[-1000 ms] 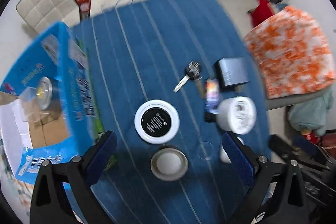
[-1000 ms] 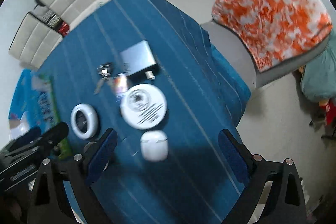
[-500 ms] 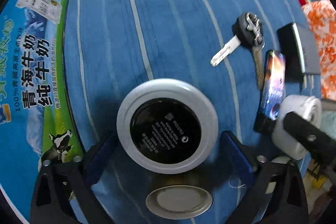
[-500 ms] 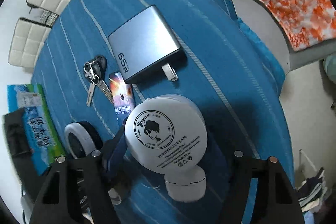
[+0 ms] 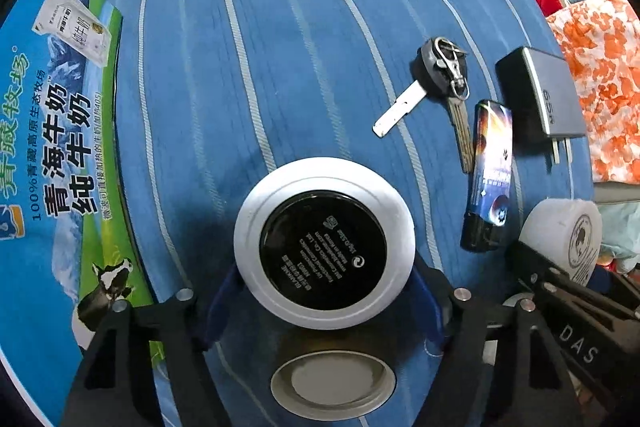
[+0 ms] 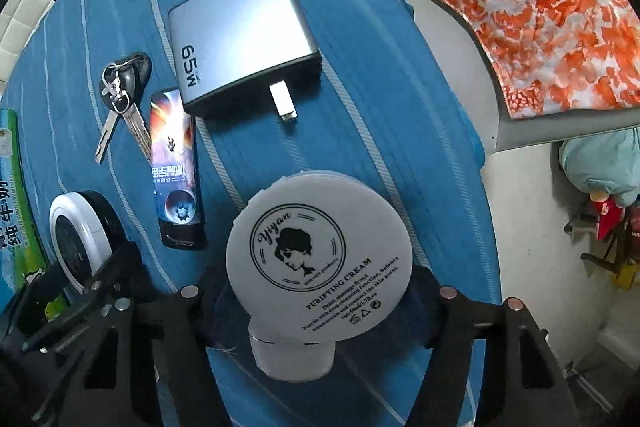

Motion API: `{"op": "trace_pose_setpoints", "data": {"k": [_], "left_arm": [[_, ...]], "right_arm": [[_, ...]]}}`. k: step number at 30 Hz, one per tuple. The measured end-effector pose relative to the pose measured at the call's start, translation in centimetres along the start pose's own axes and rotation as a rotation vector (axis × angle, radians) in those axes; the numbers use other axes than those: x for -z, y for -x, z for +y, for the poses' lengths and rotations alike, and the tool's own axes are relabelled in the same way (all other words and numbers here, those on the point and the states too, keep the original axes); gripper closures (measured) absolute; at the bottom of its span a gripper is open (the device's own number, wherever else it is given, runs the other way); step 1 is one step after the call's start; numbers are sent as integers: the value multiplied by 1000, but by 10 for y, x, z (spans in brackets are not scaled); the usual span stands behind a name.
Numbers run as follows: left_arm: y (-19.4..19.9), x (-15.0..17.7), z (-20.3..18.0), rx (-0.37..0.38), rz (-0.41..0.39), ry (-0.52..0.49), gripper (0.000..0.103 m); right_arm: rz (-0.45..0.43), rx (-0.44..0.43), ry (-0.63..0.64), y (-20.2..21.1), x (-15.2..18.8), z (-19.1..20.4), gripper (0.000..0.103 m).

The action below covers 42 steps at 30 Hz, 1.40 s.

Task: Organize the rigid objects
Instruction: 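Grasp the black-lidded white jar with the left tool while the right tool grasps the white cream jar, then carry both jars over the blue box with both tools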

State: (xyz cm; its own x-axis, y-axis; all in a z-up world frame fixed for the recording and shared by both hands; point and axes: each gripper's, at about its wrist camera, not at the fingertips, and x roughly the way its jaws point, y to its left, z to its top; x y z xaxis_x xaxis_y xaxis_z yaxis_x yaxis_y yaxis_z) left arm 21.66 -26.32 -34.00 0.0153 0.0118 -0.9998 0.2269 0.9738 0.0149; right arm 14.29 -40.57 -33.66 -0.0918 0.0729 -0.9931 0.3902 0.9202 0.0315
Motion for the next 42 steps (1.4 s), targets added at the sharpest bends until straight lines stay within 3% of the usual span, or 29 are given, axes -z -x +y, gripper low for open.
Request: {"op": "trace_pose_setpoints", "data": {"k": [8, 15, 23, 30, 42], "left_arm": [[33, 28, 7, -8, -46, -12, 31], [100, 48, 14, 21, -183, -23, 31], [192, 84, 59, 93, -335, -23, 31], [257, 121, 133, 65, -454, 48, 31], [317, 181, 233, 27, -548, 204, 31]], "right_arm": [[-84, 25, 79, 35, 13, 6, 34], [-199, 23, 152, 89, 35, 11, 34], [-342, -32, 219, 178, 85, 29, 34], [-469, -133, 315, 255, 142, 90, 34], [-559, -242, 524, 318, 216, 199, 34]]}}
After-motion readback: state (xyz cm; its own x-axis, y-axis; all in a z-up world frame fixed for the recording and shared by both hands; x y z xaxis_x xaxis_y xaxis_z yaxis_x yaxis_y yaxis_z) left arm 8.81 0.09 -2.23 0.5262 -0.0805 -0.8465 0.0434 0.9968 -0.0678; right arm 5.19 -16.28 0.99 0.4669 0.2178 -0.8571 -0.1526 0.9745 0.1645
